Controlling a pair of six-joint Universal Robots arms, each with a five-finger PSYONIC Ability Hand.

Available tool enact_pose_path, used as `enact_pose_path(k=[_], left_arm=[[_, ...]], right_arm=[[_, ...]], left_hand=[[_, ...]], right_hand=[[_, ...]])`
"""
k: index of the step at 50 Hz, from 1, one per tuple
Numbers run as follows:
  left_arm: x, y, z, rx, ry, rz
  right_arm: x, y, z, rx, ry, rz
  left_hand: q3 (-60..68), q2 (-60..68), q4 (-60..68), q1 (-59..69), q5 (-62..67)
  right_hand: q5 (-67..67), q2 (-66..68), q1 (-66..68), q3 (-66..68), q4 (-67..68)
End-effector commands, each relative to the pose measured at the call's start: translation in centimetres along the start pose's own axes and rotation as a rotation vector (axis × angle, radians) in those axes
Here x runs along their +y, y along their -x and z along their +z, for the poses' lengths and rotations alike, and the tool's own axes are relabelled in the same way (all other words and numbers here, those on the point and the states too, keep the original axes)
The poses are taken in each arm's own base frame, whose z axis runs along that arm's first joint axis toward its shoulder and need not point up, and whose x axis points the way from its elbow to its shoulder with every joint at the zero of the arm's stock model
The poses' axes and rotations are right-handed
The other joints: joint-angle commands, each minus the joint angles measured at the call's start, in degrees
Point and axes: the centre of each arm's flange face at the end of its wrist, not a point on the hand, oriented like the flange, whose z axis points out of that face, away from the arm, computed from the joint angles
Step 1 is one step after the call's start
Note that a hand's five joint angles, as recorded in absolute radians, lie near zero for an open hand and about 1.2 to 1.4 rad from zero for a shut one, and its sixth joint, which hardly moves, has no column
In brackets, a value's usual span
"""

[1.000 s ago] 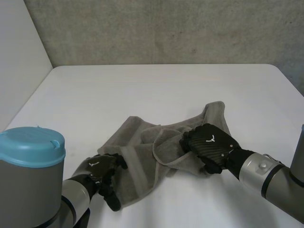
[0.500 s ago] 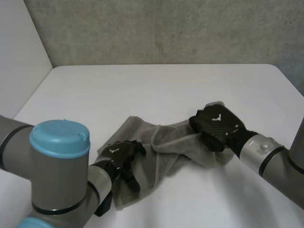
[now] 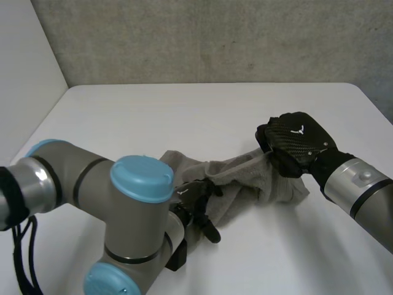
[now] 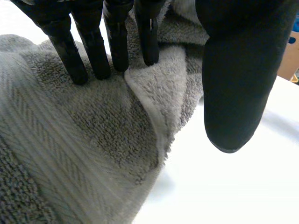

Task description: Fold the towel.

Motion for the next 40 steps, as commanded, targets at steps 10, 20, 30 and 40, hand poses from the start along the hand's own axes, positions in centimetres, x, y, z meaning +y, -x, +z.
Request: enact_pose_path(k=[10,20,30,40], left_arm=[[-1.0,0.7,0.9,-0.120,-0.089,-0.001],[-3.2,0.6,-1.8,-0.127,-0.159,-0.024],[-2.1,0.9,-0.9,-0.134,-0.125,-0.013],[-1.5,1.0,0.2,-0.144,-0.117,-0.011]], right_arm=[[-2.8,-3.2,-1.6,0.114,-0.086,-0.020],[-2.4,-4.8,-1.7,0.158,-0.072,-0.017],[-2.0,-4.3,-1.6,0.145,-0.061,-0.009],[-2.3,-5.4,-1.5,0.175,-0.073,-0.019]], left_hand=[[5.1,5.1,5.1,5.0,5.3],[10.8,10.9,10.9,10.7,11.1],[8.3,8.3,8.3,8.2,8.5],[6.9,7.0,7.0,6.9,7.2]], right_hand=[[3.6,4.5,4.4,3.5,3.4],[3.6,4.5,4.4,3.5,3.4],[3.6,4.5,4.4,3.5,3.4],[3.6,4.5,4.4,3.5,3.4]])
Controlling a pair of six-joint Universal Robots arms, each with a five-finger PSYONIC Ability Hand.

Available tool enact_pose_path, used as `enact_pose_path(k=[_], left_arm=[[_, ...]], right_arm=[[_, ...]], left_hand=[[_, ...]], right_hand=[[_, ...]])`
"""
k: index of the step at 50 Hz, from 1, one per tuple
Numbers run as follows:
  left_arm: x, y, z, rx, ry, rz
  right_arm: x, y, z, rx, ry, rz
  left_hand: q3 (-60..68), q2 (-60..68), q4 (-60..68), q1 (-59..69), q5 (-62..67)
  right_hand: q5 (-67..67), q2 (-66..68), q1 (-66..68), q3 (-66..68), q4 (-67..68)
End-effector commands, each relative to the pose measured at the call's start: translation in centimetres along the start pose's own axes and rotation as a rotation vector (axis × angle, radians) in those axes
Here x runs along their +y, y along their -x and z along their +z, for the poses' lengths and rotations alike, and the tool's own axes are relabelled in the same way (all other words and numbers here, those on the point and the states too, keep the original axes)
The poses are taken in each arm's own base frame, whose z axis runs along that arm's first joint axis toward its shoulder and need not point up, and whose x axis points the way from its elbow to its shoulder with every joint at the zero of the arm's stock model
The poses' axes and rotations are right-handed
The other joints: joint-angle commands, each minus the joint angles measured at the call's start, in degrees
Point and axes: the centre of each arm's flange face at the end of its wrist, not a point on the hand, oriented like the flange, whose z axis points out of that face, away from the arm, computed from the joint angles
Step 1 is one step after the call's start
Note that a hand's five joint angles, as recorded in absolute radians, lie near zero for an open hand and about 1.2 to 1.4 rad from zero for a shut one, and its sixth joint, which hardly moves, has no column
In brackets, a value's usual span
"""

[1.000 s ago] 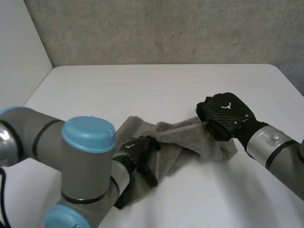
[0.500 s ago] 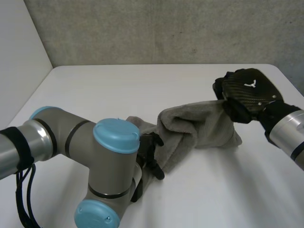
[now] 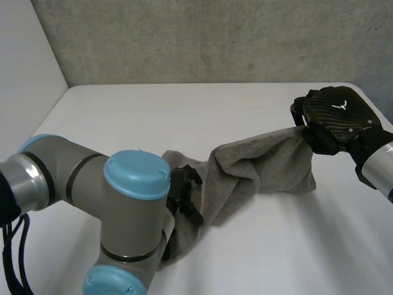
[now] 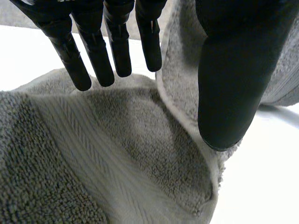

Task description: Fold the towel.

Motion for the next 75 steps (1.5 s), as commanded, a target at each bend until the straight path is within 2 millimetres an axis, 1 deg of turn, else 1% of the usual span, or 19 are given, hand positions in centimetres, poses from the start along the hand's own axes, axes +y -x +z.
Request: enact_pose_path(k=[1,7,22,29,37,42,51,54,56,57,59,60,61,62,64,71,72,73,75], left_arm=[[0.2,-0.3,1.0,0.001,-0.005,-0.001],[-0.4,-0.9,2.1,0.016,-0.034,-0.011],[-0.5,-1.6,3.6,0.029,-0.058,-0.017],[-1.8,-2.1,3.9,0.030,-0.107,-0.032],[-3.1,-2.6,3.8,0.030,-0.151,-0.048],[-2.6,-2.6,4.2,0.033,-0.138,-0.044],[-0.5,-2.6,5.5,0.062,-0.073,-0.064],[0.0,-3.1,5.4,0.116,-0.032,-0.099],[0.3,-3.7,5.2,0.160,-0.003,-0.128],[0.3,-3.7,5.2,0.160,-0.003,-0.128],[0.3,-3.8,5.1,0.170,0.000,-0.143],[0.3,-3.8,5.1,0.170,0.000,-0.143],[0.3,-3.9,5.0,0.172,0.002,-0.143],[0.3,-3.9,5.0,0.172,0.002,-0.143],[0.3,-3.9,5.0,0.174,0.003,-0.143],[-0.6,-3.6,4.6,0.165,0.003,-0.128],[-1.6,-3.5,3.9,0.161,-0.003,-0.127],[-1.6,-3.5,3.9,0.161,-0.003,-0.127],[-4.1,-2.7,2.0,0.132,-0.019,-0.116]], right_arm=[[-0.5,-1.2,0.2,0.034,-0.015,-0.013],[-1.2,-1.5,0.0,0.051,-0.035,-0.025],[-1.2,-1.1,-0.3,0.035,-0.034,-0.023],[-1.8,-1.3,-0.6,0.046,-0.054,-0.035],[-1.8,-1.3,-0.6,0.044,-0.052,-0.034],[-1.8,-1.2,-0.6,0.039,-0.054,-0.034],[-1.7,-1.1,-0.6,0.038,-0.054,-0.034],[-1.7,-1.1,-0.5,0.036,-0.053,-0.035],[-1.7,-1.2,-0.5,0.038,-0.055,-0.035],[-1.7,-1.2,-0.5,0.038,-0.055,-0.035],[-1.7,-1.2,-0.5,0.037,-0.055,-0.036],[-1.7,-1.2,-0.5,0.037,-0.055,-0.036],[-1.7,-1.1,-0.5,0.035,-0.055,-0.036],[-1.7,-1.1,-0.5,0.035,-0.055,-0.036],[-1.7,-1.1,-0.5,0.035,-0.054,-0.033],[-2.5,-1.4,-0.3,0.036,-0.077,-0.048],[-3.0,-1.5,-0.2,0.030,-0.084,-0.056],[-3.0,-1.5,-0.2,0.030,-0.084,-0.056],[-3.8,-1.7,-0.4,0.015,-0.061,-0.049]], left_hand=[[3.3,3.3,3.3,3.1,3.5],[3.3,3.3,3.3,3.1,3.5],[4.0,4.0,4.0,3.8,4.2],[4.7,4.6,4.6,4.4,4.8],[4.7,4.6,4.6,4.5,4.8],[4.3,4.3,4.3,4.1,4.5],[6.2,6.1,6.2,6.0,6.4],[12.2,12.2,12.2,12.0,12.4],[21.4,21.4,21.4,21.2,21.6],[21.5,21.4,21.5,21.3,21.7],[31.4,31.3,31.3,31.2,31.5],[31.4,31.4,31.4,31.2,31.6],[36.6,36.5,36.6,36.4,36.7],[36.6,36.6,36.6,36.4,36.8],[52.5,52.5,52.5,52.3,52.7],[52.6,52.5,52.6,52.4,52.8],[52.6,52.5,52.6,52.4,52.8],[52.6,52.5,52.6,52.4,52.8],[52.6,52.5,52.6,52.4,52.8]], right_hand=[[3.6,4.5,4.4,3.5,3.4],[3.6,4.5,4.4,3.5,3.4],[3.6,4.5,4.4,3.5,3.4],[3.6,4.5,4.4,3.5,3.4],[3.6,4.5,4.4,3.5,3.4],[3.6,4.5,4.4,3.5,3.4],[3.6,4.5,4.4,3.5,3.4],[3.6,4.5,4.4,3.5,3.4],[3.6,4.5,4.4,3.5,3.4],[3.6,4.5,4.4,3.5,3.4],[3.6,4.5,4.4,3.5,3.4],[3.6,4.5,4.4,3.5,3.4],[3.6,4.5,4.4,3.5,3.4],[3.6,4.5,4.4,3.5,3.4],[3.6,4.5,4.4,3.5,3.4],[3.6,4.5,4.4,3.5,3.4],[3.6,4.5,4.4,3.5,3.4],[3.6,4.5,4.4,3.5,3.4],[3.6,4.5,4.4,3.5,3.4]])
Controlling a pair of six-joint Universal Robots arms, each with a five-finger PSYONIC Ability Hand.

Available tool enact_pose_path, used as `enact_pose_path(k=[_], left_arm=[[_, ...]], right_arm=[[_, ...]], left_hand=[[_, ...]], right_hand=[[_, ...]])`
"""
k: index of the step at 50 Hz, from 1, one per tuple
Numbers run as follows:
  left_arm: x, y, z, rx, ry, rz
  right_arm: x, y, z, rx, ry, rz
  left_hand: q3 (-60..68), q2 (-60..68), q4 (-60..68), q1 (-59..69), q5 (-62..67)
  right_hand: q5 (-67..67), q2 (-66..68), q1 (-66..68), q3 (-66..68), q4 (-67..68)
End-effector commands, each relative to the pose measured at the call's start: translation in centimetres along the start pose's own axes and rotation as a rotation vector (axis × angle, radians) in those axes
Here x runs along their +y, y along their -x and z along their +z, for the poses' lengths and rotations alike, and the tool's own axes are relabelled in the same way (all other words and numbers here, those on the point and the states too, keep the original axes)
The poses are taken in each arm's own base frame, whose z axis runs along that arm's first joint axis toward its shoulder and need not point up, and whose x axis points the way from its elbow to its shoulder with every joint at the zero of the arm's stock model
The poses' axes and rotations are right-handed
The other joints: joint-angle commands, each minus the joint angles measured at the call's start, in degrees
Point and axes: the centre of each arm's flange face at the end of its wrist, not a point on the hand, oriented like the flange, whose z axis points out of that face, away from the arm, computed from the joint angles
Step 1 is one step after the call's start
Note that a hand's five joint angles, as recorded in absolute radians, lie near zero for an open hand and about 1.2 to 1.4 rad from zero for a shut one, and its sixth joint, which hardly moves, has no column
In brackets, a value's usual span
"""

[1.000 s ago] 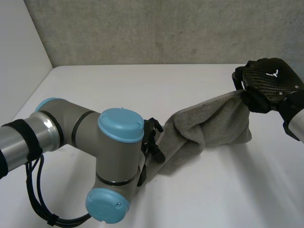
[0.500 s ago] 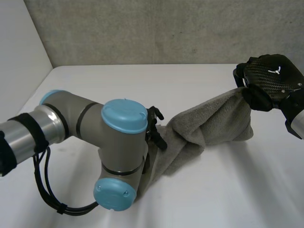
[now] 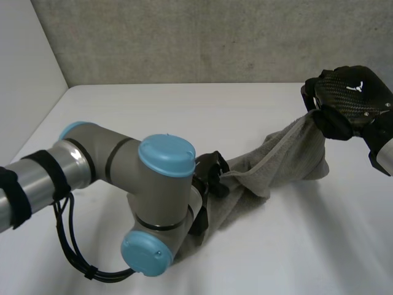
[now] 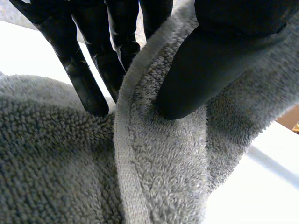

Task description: Fold the towel.

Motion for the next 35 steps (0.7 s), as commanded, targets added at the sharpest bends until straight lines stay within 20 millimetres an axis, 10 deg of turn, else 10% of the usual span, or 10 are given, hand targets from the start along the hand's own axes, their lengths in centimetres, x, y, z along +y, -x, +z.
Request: enact_pose_path(k=[1,7,14,26,31,35], left_arm=[[-4.0,0.1,-3.0,-0.041,-0.024,0.022],[-8.1,-0.7,-6.4,-0.031,-0.101,0.221],[-6.7,1.8,-8.4,-0.137,0.064,0.541],[-4.6,5.2,-5.6,-0.213,0.201,0.657],[-8.3,4.8,-2.7,-0.213,0.067,0.696],[-15.3,1.0,-1.1,-0.158,-0.260,0.709]], right_arm=[[-1.6,-0.5,0.2,-0.022,0.004,-0.007],[-2.0,-0.5,0.5,-0.104,0.114,-0.003],[0.3,0.8,0.7,-0.272,0.346,-0.140],[3.9,5.5,4.6,-0.420,0.484,-0.219],[2.9,6.1,8.4,-0.374,0.353,-0.280],[-2.0,5.4,12.8,-0.211,0.036,-0.360]], left_hand=[[11.0,10.9,11.0,12.4,11.6],[11.0,10.9,11.0,12.4,11.6],[11.0,10.9,11.0,12.4,11.6],[11.0,10.9,11.0,12.4,11.6],[11.0,10.9,11.0,12.4,11.6],[11.0,10.9,11.0,12.4,11.6]], right_hand=[[3.6,4.5,4.4,3.5,3.4],[3.6,4.5,4.4,3.5,3.4],[3.6,4.5,4.4,3.5,3.4],[3.6,4.5,4.4,3.5,3.4],[3.6,4.5,4.4,3.5,3.4],[3.6,4.5,4.4,3.5,3.4]])
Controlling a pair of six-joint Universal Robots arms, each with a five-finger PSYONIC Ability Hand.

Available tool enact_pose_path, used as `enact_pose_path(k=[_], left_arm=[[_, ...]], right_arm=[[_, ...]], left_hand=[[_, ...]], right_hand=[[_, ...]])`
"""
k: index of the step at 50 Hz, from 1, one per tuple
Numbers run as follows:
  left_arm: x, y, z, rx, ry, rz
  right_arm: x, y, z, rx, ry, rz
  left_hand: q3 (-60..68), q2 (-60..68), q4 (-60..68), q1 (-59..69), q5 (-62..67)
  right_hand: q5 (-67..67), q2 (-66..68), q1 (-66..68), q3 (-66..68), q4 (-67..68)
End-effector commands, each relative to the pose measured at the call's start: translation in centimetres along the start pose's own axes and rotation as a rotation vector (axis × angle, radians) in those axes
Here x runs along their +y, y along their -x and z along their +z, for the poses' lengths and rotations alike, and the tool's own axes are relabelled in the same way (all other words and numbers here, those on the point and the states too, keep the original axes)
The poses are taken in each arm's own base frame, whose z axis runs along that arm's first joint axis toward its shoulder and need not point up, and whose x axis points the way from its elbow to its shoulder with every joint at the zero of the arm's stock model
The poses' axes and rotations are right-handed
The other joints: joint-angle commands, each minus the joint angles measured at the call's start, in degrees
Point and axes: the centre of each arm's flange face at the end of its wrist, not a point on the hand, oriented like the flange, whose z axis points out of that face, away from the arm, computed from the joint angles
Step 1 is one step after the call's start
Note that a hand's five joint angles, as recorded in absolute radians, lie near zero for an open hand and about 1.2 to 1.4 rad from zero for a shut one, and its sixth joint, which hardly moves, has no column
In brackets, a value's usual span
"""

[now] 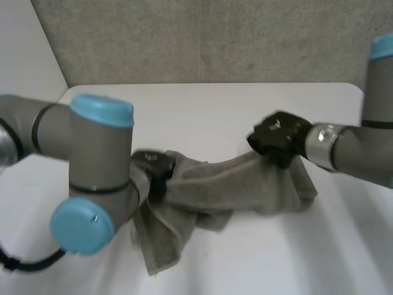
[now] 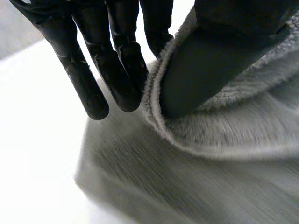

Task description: Fold the towel.

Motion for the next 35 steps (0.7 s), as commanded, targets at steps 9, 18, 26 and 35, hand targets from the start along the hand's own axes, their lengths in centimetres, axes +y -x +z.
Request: enact_pose_path(k=[9,18,26,35], left_arm=[[-23.1,5.3,-3.8,-0.205,-1.042,-0.084],[-24.0,7.1,-2.8,-0.281,-1.116,0.204],[-12.4,4.6,3.3,-0.125,-0.636,0.271],[2.2,0.1,5.2,0.060,-0.231,0.338]], right_arm=[[-15.3,-11.4,-1.4,0.723,-0.779,-0.091],[-14.2,-10.4,-1.9,0.654,-0.663,-0.032],[-6.4,-3.9,2.4,0.300,-0.380,0.037],[1.7,2.6,4.1,0.123,-0.137,0.010]], left_hand=[[10.3,10.2,10.2,11.7,11.0],[10.3,10.2,10.2,11.7,11.0],[10.3,10.2,10.2,11.7,11.0],[10.3,10.2,10.2,11.7,11.0]], right_hand=[[3.6,4.5,4.4,3.5,3.4],[3.6,4.5,4.4,3.5,3.4],[3.6,4.5,4.4,3.5,3.4],[3.6,4.5,4.4,3.5,3.4]])
